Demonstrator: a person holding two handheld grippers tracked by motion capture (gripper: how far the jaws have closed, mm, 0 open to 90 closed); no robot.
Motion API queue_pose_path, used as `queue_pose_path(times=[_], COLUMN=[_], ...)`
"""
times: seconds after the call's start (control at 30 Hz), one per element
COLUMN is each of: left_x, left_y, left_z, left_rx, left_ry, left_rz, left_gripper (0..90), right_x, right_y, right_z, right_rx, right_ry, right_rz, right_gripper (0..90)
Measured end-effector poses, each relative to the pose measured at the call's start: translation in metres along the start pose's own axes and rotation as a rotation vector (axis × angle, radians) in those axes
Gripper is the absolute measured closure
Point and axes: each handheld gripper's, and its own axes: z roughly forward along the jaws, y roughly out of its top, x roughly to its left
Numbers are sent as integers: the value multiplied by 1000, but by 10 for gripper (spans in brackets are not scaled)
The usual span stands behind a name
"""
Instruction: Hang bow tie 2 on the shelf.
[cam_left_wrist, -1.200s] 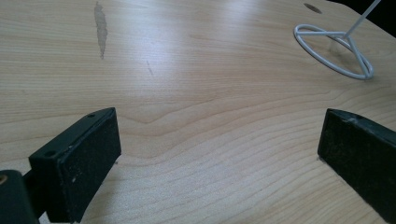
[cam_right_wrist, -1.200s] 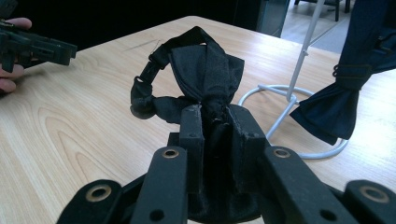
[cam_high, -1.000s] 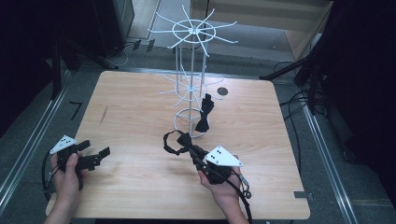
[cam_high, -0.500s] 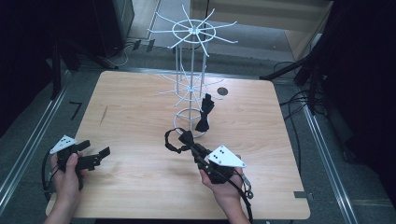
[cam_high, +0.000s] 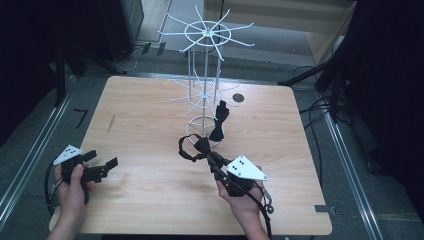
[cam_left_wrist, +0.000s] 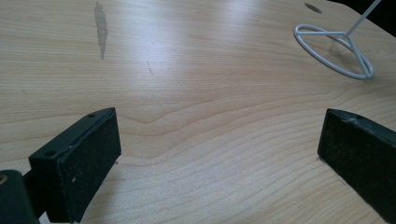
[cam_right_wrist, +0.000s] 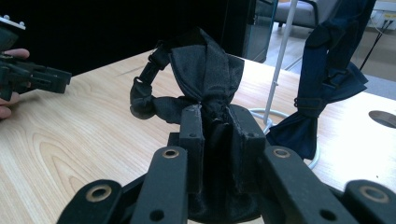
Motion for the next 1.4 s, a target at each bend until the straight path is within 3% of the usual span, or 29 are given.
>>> queue_pose_path(times=[1.4], left_x=[0], left_y=[0], left_z=[0], left_rx=[1], left_ry=[-2], left_rz=[0], left_gripper=[0], right_x=[-12], right_y=[14], right_z=[-20], right_rx=[-82], right_ry=[-52], right_rz=[13], right_gripper=[783])
